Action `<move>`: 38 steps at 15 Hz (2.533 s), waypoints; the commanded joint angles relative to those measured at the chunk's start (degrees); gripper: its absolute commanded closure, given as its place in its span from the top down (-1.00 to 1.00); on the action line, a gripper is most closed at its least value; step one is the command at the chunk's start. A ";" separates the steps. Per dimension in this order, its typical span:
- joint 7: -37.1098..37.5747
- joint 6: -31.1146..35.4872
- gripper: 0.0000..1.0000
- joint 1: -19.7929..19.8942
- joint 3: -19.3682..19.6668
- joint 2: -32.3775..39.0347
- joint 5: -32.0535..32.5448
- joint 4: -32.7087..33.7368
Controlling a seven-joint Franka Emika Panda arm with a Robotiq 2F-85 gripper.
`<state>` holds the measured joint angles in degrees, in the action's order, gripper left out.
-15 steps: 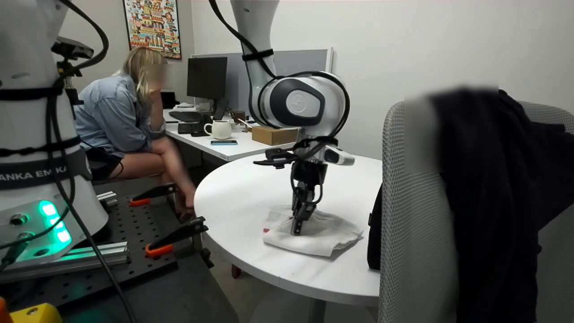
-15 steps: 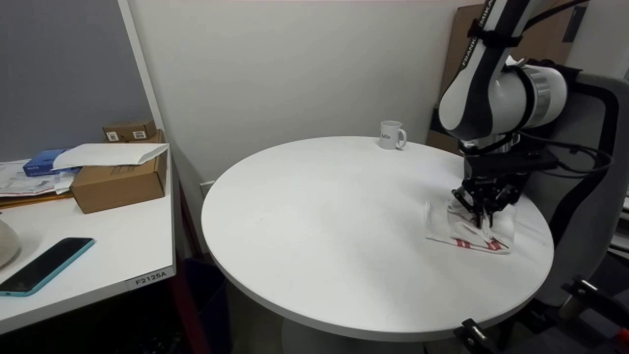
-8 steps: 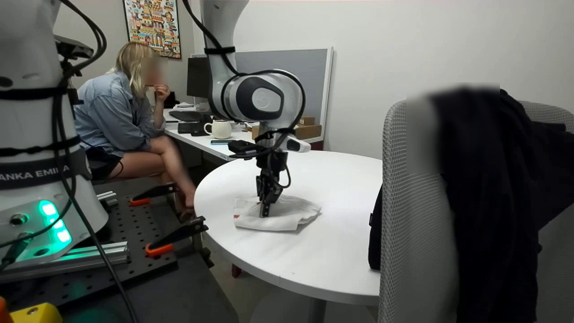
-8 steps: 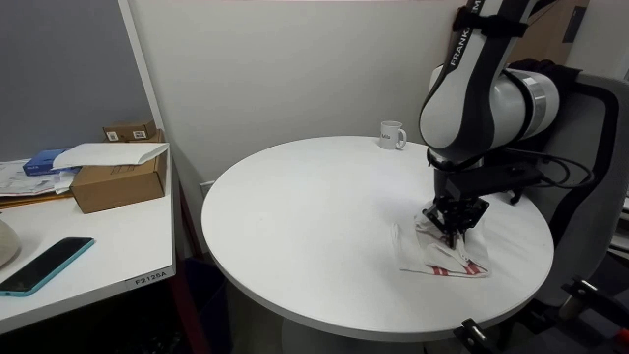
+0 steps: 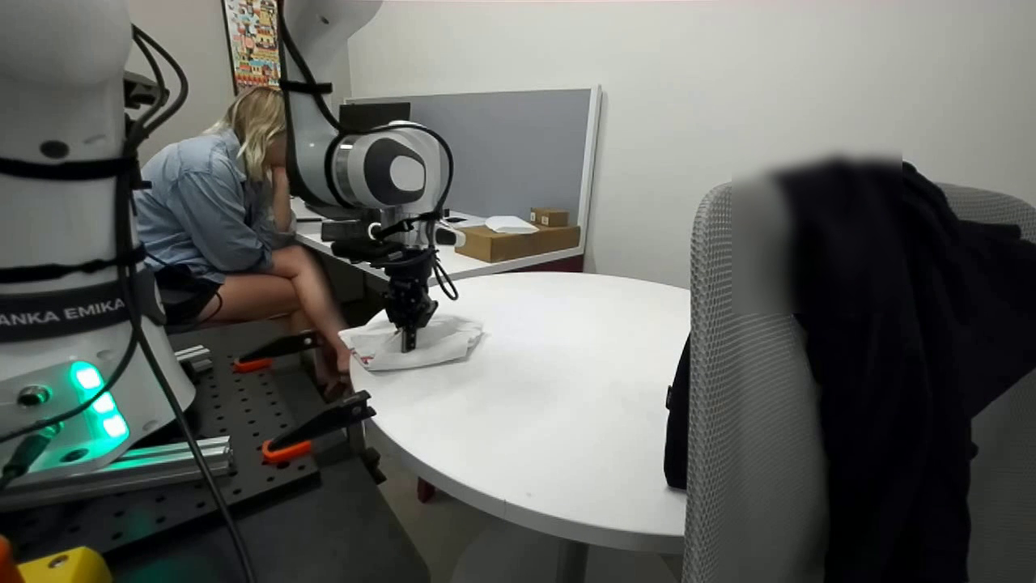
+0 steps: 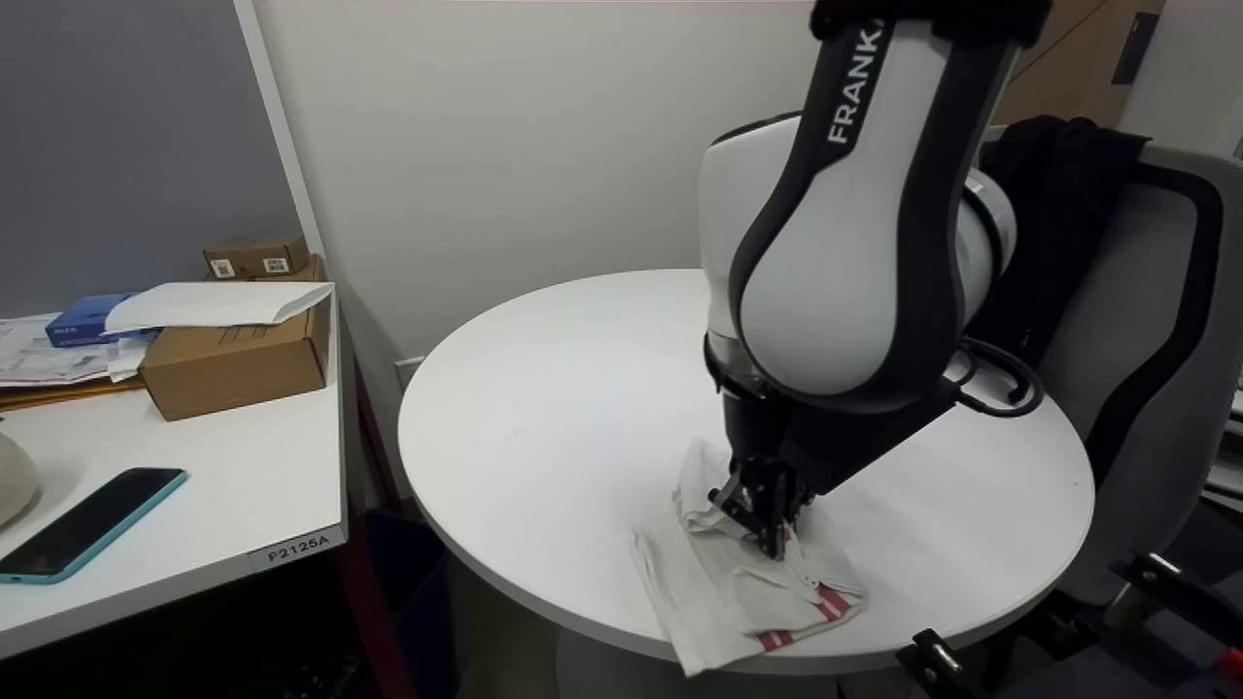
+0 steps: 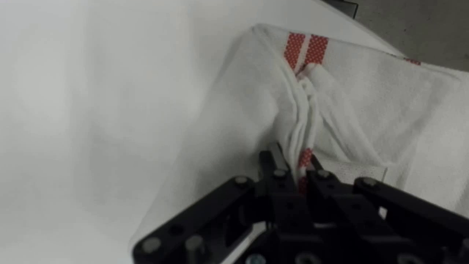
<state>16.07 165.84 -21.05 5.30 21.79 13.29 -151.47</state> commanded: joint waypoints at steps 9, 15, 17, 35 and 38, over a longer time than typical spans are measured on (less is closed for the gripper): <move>10.61 -1.35 -0.96 -15.50 -9.40 6.84 -4.80 15.17; 9.62 -2.01 -0.96 -15.72 -8.76 5.68 -7.50 20.03; 8.21 -2.26 -0.96 -13.80 -10.58 1.92 -9.20 18.12; 11.87 -20.10 -0.96 14.69 -8.92 -18.82 -1.77 25.20; 14.98 -20.31 -0.96 17.09 -6.35 -14.67 1.90 26.51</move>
<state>27.13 147.14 -5.41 -2.80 2.55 11.55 -128.19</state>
